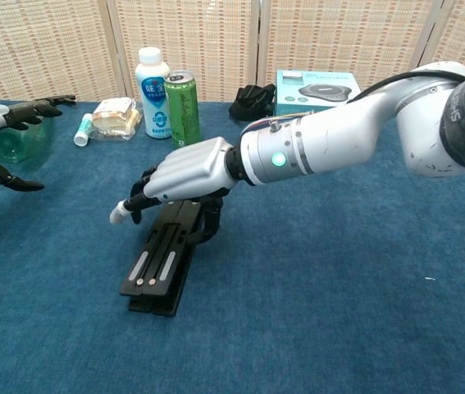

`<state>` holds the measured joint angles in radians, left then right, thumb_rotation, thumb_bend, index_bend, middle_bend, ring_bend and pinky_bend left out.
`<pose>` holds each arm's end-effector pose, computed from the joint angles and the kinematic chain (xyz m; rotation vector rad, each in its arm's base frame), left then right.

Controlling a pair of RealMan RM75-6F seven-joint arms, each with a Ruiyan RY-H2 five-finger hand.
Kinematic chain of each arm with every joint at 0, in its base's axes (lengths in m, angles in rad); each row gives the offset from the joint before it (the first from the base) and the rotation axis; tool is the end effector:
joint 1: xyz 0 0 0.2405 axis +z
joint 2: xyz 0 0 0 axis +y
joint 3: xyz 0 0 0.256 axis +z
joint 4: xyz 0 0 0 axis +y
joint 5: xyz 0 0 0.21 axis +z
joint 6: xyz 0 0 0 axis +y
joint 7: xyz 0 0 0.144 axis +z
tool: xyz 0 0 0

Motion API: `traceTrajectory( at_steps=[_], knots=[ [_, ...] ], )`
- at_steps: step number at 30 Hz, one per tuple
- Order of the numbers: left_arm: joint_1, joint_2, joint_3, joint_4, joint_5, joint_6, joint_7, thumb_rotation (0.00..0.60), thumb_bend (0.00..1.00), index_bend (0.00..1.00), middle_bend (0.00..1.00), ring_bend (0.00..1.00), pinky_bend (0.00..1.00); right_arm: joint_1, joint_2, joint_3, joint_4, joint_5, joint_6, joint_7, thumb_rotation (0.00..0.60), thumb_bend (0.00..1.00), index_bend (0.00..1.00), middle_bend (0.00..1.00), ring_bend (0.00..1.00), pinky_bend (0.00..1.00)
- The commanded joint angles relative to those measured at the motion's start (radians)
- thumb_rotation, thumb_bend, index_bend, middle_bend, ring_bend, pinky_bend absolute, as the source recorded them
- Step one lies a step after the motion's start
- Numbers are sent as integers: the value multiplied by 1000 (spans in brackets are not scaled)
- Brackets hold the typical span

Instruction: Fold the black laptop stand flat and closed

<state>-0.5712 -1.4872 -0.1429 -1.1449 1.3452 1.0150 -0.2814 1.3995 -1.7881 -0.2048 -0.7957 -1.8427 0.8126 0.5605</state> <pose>-0.2677 0.3545 0.0450 -1.5850 -1.1442 -1.0431 -0.0169 -0.3892 -0.1068 2.7802 -0.2312 0.8309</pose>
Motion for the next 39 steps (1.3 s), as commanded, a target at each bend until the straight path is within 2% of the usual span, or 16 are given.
traceTrajectory(
  at_steps=[1, 5, 11, 14, 18, 22, 30, 39],
  knots=[
    [-2, 10, 0, -13, 2, -1, 14, 600, 137, 0, 0, 0, 32, -28, 43, 26, -57, 31, 29, -32, 600, 275, 0, 0, 0, 0],
    [-4, 27, -2, -34, 5, 5, 33, 600, 137, 0, 0, 0, 32, -78, 125, 45, -161, 77, 44, -111, 600, 274, 0, 0, 0, 0],
    [14, 56, -8, -72, -12, 33, 82, 600, 138, 0, 0, 0, 32, -227, 277, 88, -364, 212, 98, -348, 600, 258, 0, 0, 0, 0],
    [26, 71, -8, -91, -25, 46, 123, 600, 138, 0, 0, 0, 32, -315, 343, 109, -464, 293, 149, -466, 600, 200, 0, 0, 0, 0],
    [57, 83, -4, -101, -39, 121, 280, 600, 138, 0, 0, 0, 32, -445, 425, 139, -588, 412, 256, -648, 600, 130, 0, 0, 0, 0],
    [92, 104, -11, -158, -65, 166, 318, 600, 138, 0, 0, 0, 33, -562, 479, 148, -698, 508, 358, -789, 600, 104, 0, 0, 0, 0],
    [179, 176, 11, -256, -79, 252, 358, 600, 138, 0, 0, 0, 32, -766, 594, 129, -868, 619, 516, -897, 600, 100, 0, 0, 0, 0],
    [288, 246, 56, -371, -51, 376, 402, 600, 138, 0, 0, 0, 32, -967, 657, 94, -950, 649, 667, -918, 600, 100, 0, 0, 0, 0]
  ],
)
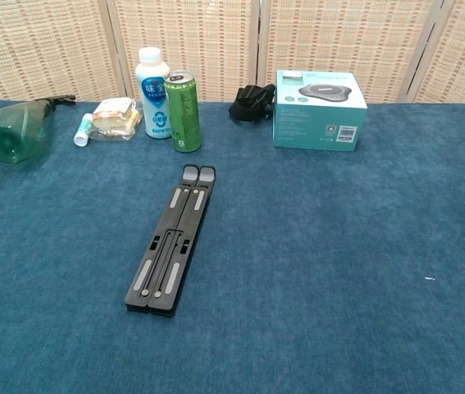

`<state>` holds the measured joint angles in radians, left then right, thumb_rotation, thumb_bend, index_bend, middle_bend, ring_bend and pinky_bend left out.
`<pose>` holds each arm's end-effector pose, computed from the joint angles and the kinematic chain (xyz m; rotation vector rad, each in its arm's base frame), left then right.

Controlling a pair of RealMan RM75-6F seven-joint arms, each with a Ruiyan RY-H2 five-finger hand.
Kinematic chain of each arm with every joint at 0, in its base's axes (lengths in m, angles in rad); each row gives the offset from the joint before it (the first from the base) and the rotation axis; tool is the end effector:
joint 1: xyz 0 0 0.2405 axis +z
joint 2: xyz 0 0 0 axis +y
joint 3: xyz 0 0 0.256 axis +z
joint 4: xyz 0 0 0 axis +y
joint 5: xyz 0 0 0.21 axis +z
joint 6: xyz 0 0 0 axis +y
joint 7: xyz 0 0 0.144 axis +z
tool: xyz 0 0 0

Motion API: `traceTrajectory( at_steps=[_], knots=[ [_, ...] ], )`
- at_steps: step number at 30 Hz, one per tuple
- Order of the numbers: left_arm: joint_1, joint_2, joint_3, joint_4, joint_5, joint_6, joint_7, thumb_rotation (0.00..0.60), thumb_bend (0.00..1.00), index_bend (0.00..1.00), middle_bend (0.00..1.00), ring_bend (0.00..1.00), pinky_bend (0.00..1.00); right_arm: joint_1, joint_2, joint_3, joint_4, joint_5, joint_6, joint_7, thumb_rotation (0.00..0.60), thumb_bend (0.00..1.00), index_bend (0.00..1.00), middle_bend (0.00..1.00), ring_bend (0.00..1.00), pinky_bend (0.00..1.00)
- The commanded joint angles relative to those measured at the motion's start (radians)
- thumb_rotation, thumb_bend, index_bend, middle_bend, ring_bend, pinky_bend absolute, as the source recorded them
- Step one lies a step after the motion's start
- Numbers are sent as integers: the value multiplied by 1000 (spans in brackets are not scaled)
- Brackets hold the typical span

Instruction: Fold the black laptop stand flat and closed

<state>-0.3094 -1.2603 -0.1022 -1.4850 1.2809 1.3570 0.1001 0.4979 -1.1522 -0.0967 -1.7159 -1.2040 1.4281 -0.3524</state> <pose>-0.3034 0.2631 0.1266 -1.3821 -0.8741 -0.8694 -0.2552 -0.2636 0.1257 1.5885 -0.7310 0.7372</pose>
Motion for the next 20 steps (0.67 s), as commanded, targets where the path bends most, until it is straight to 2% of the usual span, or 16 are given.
traceTrajectory(
  at_steps=[1, 9, 20],
  knots=[
    [39, 22, 20, -46, 21, 53, 28, 600, 138, 0, 0, 0, 32, -91, 24, -16, -39, 12, 71, -3, 600, 100, 0, 0, 0, 0],
    [100, 23, 44, -121, 64, 139, 88, 600, 138, 0, 0, 0, 31, -224, 21, -14, -74, 12, 172, -29, 600, 100, 0, 0, 0, 0],
    [120, 29, 51, -180, 96, 149, 142, 600, 138, 0, 0, 0, 32, -289, 1, 19, -72, -53, 190, -38, 600, 101, 0, 0, 0, 0]
  ],
)
